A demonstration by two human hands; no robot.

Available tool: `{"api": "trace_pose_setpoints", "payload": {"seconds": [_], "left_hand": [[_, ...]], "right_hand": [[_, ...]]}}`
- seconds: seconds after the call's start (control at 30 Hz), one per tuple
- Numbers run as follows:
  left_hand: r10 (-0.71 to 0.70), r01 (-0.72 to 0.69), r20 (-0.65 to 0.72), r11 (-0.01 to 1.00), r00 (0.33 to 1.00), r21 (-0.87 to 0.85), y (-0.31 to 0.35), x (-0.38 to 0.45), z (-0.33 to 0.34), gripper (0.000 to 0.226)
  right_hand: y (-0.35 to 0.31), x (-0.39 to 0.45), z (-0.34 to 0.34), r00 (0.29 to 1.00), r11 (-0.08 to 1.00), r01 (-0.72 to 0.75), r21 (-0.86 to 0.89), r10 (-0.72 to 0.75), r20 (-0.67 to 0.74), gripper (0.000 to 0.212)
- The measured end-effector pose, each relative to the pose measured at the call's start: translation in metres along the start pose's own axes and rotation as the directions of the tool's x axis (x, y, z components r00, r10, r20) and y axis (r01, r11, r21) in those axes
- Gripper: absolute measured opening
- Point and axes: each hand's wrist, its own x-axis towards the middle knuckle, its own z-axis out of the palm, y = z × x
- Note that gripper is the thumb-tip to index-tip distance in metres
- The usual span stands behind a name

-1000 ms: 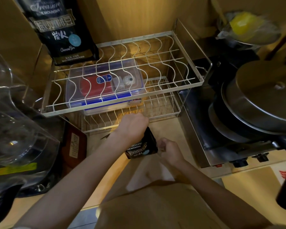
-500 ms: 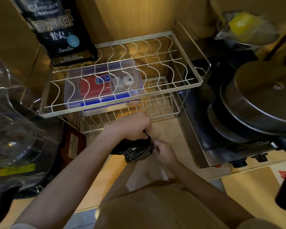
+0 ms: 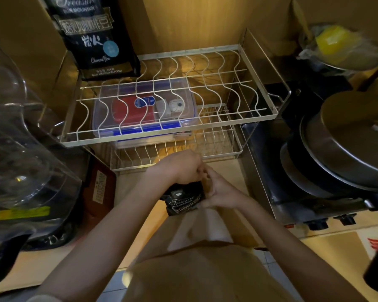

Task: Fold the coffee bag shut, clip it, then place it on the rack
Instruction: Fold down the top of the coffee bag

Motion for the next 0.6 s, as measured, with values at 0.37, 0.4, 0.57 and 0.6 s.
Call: {"api": "trace_pose_setpoints", "payload": {"seconds": [0.37,0.4,0.57,0.6], "left_hand": [[-0.579,-0.371,-0.550,0.407,0.601,-0.835,-0.056,-0.062,0.064,0.017],[-0.665,-0.383,-0.496,0.324,0.558,-0.865,-0.061,-0.066,0.082,0.017],[-0.678,-0.195,-0.191,0.071,0.710,-0.978,-0.064,-0.059,0.158,0.021],[-0.650,-0.134,-0.189,0.135,0.736,-0.982,-0.062,-0.055,0.167,0.018]], "right_hand": [[-0.050,0.000,-0.007,0.997,0.968,0.061,0.244,-0.070,0.029,0.048],[-0.050,-0.001,-0.008,0.997,0.968,0.061,0.242,-0.070,0.030,0.047],[-0.052,-0.001,-0.002,0.999,0.958,0.027,0.285,-0.021,-0.025,0.041],[-0.053,-0.001,-0.001,0.999,0.956,0.024,0.293,-0.011,-0.044,0.040]]}}
